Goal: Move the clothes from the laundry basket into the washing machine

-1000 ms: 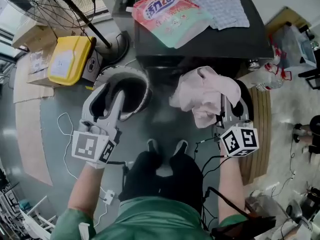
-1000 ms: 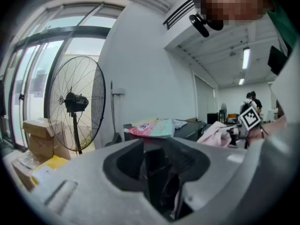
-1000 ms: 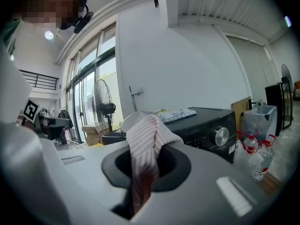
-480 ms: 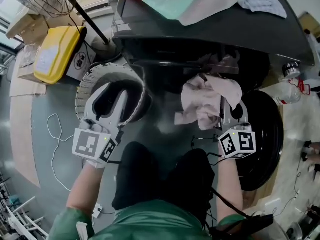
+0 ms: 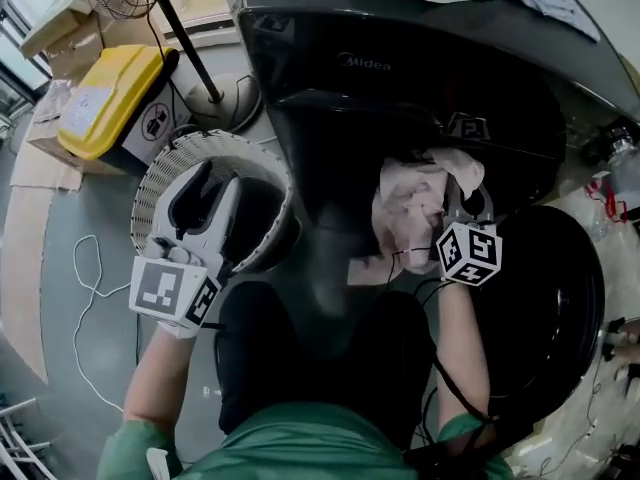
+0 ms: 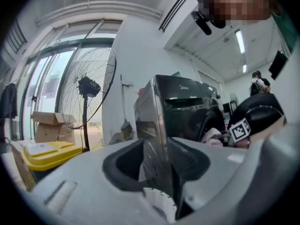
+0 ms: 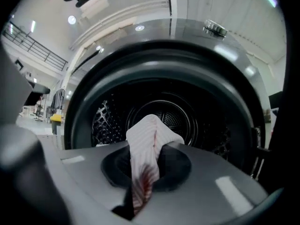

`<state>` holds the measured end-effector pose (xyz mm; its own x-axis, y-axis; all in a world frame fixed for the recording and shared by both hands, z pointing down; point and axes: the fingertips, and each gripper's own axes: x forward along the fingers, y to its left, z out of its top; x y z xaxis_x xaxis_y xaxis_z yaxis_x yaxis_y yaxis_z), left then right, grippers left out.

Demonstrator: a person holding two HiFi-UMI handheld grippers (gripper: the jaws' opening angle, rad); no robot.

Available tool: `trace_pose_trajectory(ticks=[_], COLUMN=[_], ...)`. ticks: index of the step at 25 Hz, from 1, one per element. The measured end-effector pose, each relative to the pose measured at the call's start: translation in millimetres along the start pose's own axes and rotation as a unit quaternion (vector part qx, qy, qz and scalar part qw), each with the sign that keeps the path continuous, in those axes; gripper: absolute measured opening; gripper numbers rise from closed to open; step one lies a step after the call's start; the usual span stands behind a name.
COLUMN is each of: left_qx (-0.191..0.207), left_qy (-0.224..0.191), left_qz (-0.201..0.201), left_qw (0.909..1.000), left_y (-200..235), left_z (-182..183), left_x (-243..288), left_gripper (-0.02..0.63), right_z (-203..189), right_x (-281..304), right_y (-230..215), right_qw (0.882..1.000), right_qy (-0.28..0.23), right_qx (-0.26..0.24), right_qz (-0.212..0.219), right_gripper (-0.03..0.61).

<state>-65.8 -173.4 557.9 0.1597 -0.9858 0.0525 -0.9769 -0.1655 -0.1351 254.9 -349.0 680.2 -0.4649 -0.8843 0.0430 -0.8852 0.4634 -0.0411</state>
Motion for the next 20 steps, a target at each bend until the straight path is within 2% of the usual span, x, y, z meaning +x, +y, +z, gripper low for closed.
trace_pose_trajectory(ticks=[4, 9, 12, 14, 16, 17, 20], left_qx=[0.002, -0.007, -0.002, -0.004, -0.005, -0.005, -0.002], left_qy=[0.004, 0.014, 0.014, 0.017, 0.021, 0.023, 0.025], left_qz=[0.014, 0.030, 0.037, 0.040, 0.039, 0.037, 0.024], left_qw=[0.9999, 0.9994, 0.9992, 0.9990, 0.9990, 0.9990, 0.9994], left_y=[2.3, 5.0, 7.5, 9.2, 7.2, 4.5, -4.8], left_z=[-14.0, -22.2, -20.8, -23.1, -27.7, -30.1, -33.2], left_x=[-13.8, -24.0, -25.8, -25.2, -22.1, -19.9, -11.7], left_gripper=[0.163, 0.163, 0.163, 0.163, 0.163, 0.163, 0.163], right_z=[-42.3, -107.3, -145.6, -160.5, -160.7, -155.9, -123.5], right_x=[32.9, 69.3, 83.0, 87.4, 87.6, 86.4, 70.9], right_y=[-3.6, -3.4, -3.9, -3.8, -2.2, -0.7, -2.0], right_qw=[0.999, 0.986, 0.975, 0.971, 0.971, 0.972, 0.982], right_qy=[0.041, 0.151, 0.213, 0.231, 0.229, 0.223, 0.175], right_qx=[-0.020, -0.056, -0.037, -0.016, 0.002, 0.007, -0.016], right_qz=[0.012, 0.038, 0.057, 0.065, 0.073, 0.079, 0.064], right_gripper=[0.025, 0.049, 0.148, 0.190, 0.209, 0.243, 0.418])
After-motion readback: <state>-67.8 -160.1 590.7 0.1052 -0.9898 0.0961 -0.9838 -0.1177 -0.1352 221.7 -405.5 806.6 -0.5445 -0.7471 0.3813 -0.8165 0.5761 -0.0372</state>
